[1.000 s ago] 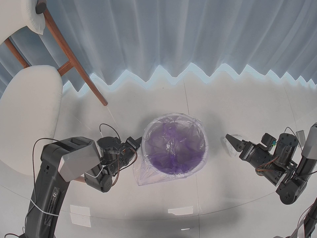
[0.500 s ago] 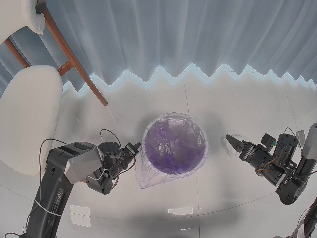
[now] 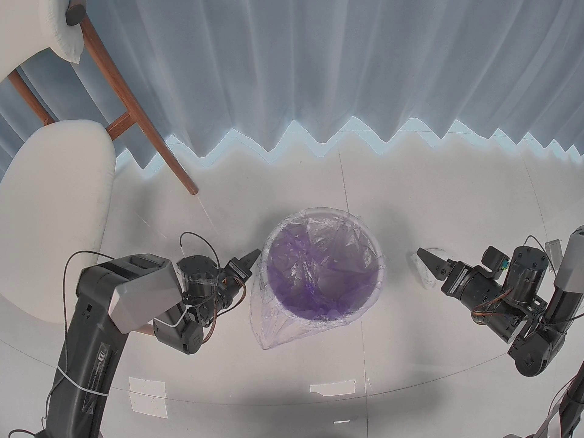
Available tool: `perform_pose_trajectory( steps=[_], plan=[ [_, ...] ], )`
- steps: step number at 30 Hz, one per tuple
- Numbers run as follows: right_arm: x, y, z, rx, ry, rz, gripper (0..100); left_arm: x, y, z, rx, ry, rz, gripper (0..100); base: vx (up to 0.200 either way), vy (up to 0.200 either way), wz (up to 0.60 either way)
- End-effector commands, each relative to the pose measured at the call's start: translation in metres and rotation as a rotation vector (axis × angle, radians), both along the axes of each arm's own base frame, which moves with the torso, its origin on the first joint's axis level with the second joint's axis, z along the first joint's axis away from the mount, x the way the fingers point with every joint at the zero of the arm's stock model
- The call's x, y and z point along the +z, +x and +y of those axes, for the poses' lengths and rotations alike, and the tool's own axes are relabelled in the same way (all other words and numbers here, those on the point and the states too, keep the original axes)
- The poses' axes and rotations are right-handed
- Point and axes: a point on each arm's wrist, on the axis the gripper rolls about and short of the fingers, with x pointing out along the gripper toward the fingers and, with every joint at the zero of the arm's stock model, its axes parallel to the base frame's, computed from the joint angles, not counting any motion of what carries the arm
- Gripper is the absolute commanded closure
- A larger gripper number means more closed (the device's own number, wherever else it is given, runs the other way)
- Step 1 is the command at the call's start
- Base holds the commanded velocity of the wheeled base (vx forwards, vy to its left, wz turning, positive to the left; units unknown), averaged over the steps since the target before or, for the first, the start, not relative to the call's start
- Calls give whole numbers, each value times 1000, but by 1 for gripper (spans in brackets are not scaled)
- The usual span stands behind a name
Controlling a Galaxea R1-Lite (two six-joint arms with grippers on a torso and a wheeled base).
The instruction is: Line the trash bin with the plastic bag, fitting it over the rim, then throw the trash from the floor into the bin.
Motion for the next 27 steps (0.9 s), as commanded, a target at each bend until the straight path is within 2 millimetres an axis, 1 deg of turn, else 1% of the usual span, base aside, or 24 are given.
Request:
perform_pose_trajectory(
  steps=[1, 3, 5, 9, 10, 11, 12, 15, 18, 20, 22, 23, 24, 27],
  plan=[
    [-10, 2, -7, -28, -6, 34, 0, 51, -14, 6, 34, -13, -47, 0, 0, 0, 0],
    [-16, 6, -10, -43, -10, 52, 0, 65, -30, 8, 24, -8, -30, 0, 0, 0, 0],
    [-21, 10, -14, -62, -11, 69, 0, 78, -50, 9, 14, 1, -15, 0, 0, 0, 0],
    [-37, 19, -25, -102, -18, 115, 0, 101, -82, 12, -13, 39, -52, 0, 0, 0, 0],
    [-42, 27, -28, -118, -17, 118, 0, 110, -97, 8, -42, 67, -79, 0, 0, 0, 0],
    [-42, 27, -29, -122, -16, 119, 0, 111, -99, 7, -47, 71, -81, 0, 0, 0, 0],
    [-47, 37, -34, -145, -7, 121, 0, 119, -121, -2, -103, 114, -121, 0, 0, 0, 0],
    [-52, 44, -35, -158, 17, 126, 0, 129, -151, -11, -175, 166, -151, 0, 0, 0, 0],
    [-53, 41, -32, -151, 30, 138, 0, 143, -159, -14, -222, 178, -201, 0, 0, 0, 0],
    [-54, 37, -28, -144, 33, 151, 0, 148, -163, -18, -256, 192, -180, 0, 0, 0, 0],
    [-53, 35, -27, -141, 36, 157, 0, 148, -165, -19, -272, 222, -121, 0, 0, 0, 0],
    [-51, 33, -27, -139, 38, 154, 0, 143, -166, -17, -278, 259, -47, 0, 0, 0, 0],
    [-48, 31, -25, -132, 43, 146, 0, 139, -164, -15, -281, 299, 23, 0, 0, 0, 0],
    [-42, 28, -23, -123, 48, 135, 0, 141, -153, -19, -296, 383, 69, 0, 0, 0, 0]
  ],
)
